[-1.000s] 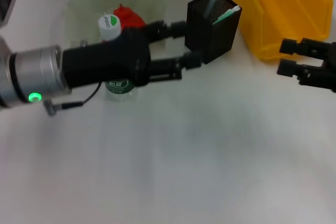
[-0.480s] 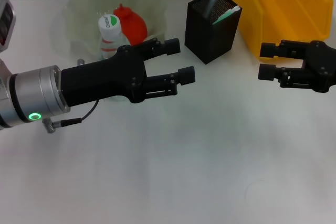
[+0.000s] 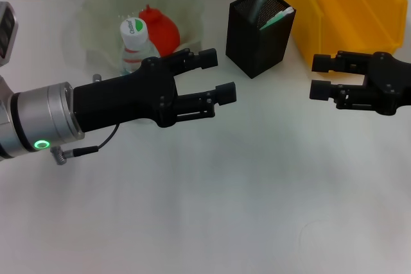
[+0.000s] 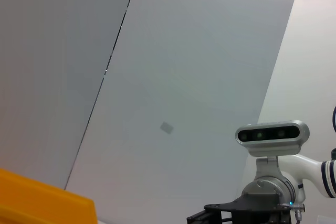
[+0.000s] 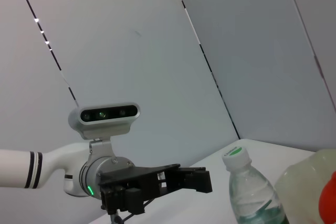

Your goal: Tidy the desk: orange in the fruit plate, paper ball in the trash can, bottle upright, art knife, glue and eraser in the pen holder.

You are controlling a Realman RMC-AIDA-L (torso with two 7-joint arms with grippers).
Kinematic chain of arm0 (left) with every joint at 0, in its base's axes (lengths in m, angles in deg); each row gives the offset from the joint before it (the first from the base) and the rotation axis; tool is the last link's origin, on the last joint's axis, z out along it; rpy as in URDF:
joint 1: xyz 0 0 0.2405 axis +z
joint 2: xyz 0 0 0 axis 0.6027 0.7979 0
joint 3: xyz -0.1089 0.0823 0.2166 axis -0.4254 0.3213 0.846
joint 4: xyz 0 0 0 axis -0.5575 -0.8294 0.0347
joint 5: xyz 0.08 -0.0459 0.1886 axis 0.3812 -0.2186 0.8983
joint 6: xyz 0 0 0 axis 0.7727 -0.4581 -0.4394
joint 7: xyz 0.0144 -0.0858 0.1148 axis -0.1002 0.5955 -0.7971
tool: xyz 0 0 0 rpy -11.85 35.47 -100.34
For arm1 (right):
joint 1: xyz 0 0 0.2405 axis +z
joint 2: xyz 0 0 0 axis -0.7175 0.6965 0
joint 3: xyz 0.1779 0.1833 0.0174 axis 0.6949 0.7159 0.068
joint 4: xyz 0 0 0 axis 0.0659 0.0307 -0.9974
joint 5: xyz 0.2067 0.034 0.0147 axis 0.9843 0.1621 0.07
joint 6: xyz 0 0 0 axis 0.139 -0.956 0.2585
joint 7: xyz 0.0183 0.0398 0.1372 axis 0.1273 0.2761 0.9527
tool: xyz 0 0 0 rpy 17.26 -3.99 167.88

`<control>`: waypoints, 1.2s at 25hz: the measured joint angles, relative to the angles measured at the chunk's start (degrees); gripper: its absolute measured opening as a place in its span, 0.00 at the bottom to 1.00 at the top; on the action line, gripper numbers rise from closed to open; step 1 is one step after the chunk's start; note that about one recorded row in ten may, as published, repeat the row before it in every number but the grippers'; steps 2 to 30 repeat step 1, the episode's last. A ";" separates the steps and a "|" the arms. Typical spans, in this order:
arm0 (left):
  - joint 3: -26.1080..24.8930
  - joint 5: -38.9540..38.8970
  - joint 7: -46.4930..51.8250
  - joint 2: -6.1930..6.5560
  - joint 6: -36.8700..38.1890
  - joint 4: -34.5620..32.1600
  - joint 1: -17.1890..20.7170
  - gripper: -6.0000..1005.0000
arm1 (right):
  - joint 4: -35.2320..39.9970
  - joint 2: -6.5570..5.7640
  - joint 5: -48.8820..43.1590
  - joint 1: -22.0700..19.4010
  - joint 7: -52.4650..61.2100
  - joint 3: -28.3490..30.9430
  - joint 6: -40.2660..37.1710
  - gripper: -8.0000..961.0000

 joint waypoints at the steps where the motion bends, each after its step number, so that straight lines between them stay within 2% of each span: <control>1: 0.00 0.00 0.00 0.00 0.00 0.00 0.00 0.84 | 0.00 0.11 -0.02 0.00 -0.01 0.00 0.00 0.78; 30: 0.00 0.00 0.00 0.00 0.00 0.00 0.00 0.84 | 0.00 0.11 -0.02 0.00 -0.01 0.00 0.00 0.78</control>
